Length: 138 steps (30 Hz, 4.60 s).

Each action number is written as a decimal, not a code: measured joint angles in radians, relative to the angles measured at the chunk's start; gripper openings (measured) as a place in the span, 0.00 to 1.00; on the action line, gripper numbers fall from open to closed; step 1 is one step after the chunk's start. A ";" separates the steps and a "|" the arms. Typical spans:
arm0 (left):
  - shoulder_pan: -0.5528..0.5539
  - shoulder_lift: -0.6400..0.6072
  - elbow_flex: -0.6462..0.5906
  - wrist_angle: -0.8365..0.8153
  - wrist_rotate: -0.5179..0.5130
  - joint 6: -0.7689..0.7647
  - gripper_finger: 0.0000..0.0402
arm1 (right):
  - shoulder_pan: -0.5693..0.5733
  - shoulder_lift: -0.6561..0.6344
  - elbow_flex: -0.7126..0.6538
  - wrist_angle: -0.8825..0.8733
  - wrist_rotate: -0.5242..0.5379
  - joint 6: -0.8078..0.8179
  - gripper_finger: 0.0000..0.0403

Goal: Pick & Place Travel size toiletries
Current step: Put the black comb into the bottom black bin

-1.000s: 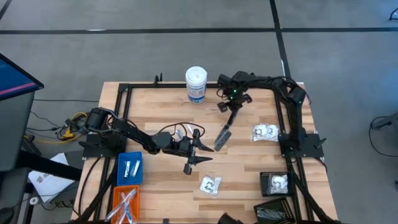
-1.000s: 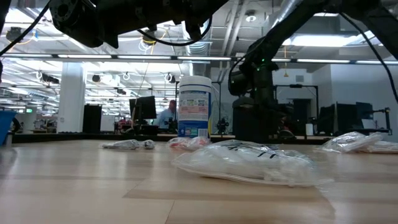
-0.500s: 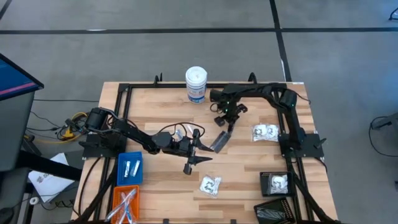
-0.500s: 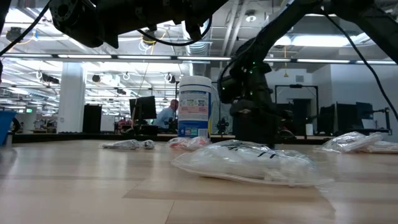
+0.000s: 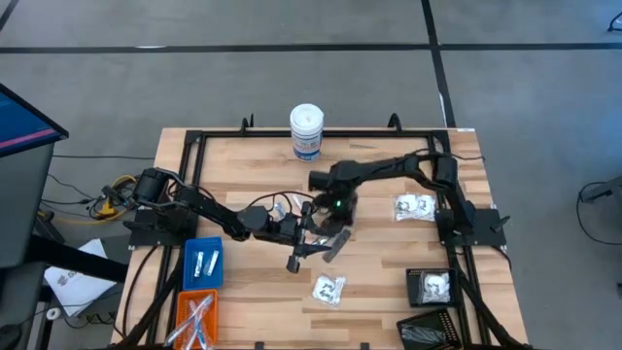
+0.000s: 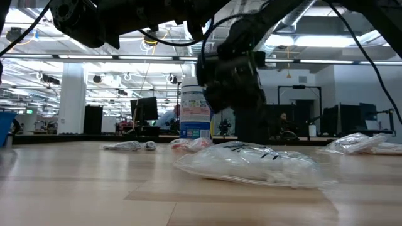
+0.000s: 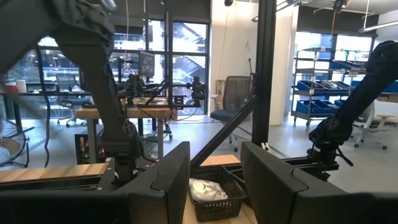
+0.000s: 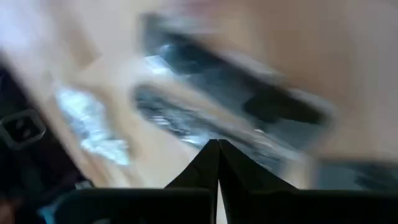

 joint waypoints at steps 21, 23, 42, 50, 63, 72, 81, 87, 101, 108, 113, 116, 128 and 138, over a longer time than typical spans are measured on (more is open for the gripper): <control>-0.047 -0.041 -0.002 -0.004 0.058 0.035 0.34 | 0.119 -0.472 -0.162 -0.120 0.602 0.266 0.00; -0.059 -0.062 -0.002 -0.007 0.058 0.056 0.34 | 0.098 -0.557 -0.234 -0.117 0.645 0.307 0.00; -0.061 -0.365 -0.059 -0.382 -0.179 0.161 0.34 | 0.179 -1.016 -0.668 0.204 0.449 0.404 0.00; 0.029 -0.447 -0.163 -0.390 -0.353 0.088 0.34 | 0.100 -0.846 -0.668 0.354 0.551 0.438 0.00; 0.253 -0.227 -0.176 -0.476 -0.104 -0.133 0.34 | -0.032 -0.542 -0.668 0.574 0.311 0.273 0.00; 0.189 -0.001 0.007 -0.547 0.132 -0.108 0.32 | 0.090 -0.482 -0.667 0.619 0.395 0.166 0.00; 0.079 0.016 0.073 -0.810 0.086 -0.102 0.11 | 0.241 -0.487 -0.668 0.631 0.433 0.104 0.00; 0.066 0.016 0.079 -0.833 0.082 -0.137 0.01 | 0.273 -0.487 -0.668 0.689 0.534 0.137 0.00; 0.068 0.016 0.078 -0.905 0.243 -0.129 0.00 | 0.288 -0.487 -0.668 0.704 0.502 0.180 0.00; 0.068 0.034 0.083 -0.893 0.239 -0.124 0.00 | 0.288 -0.484 -0.668 0.737 0.476 0.187 0.00; 0.073 0.173 0.172 -0.903 0.244 -0.115 0.00 | 0.288 -0.484 -0.668 0.713 0.475 0.187 0.00; 0.070 0.220 0.226 -0.926 0.240 -0.102 0.00 | 0.291 -0.484 -0.667 0.713 0.476 0.187 0.00; 0.090 0.206 0.226 -1.026 0.184 -0.101 0.00 | 0.313 -0.484 -0.667 0.720 0.476 0.176 0.00; 0.101 0.203 0.215 -1.019 0.053 -0.103 0.00 | 0.313 -0.484 -0.667 0.720 0.476 0.176 0.00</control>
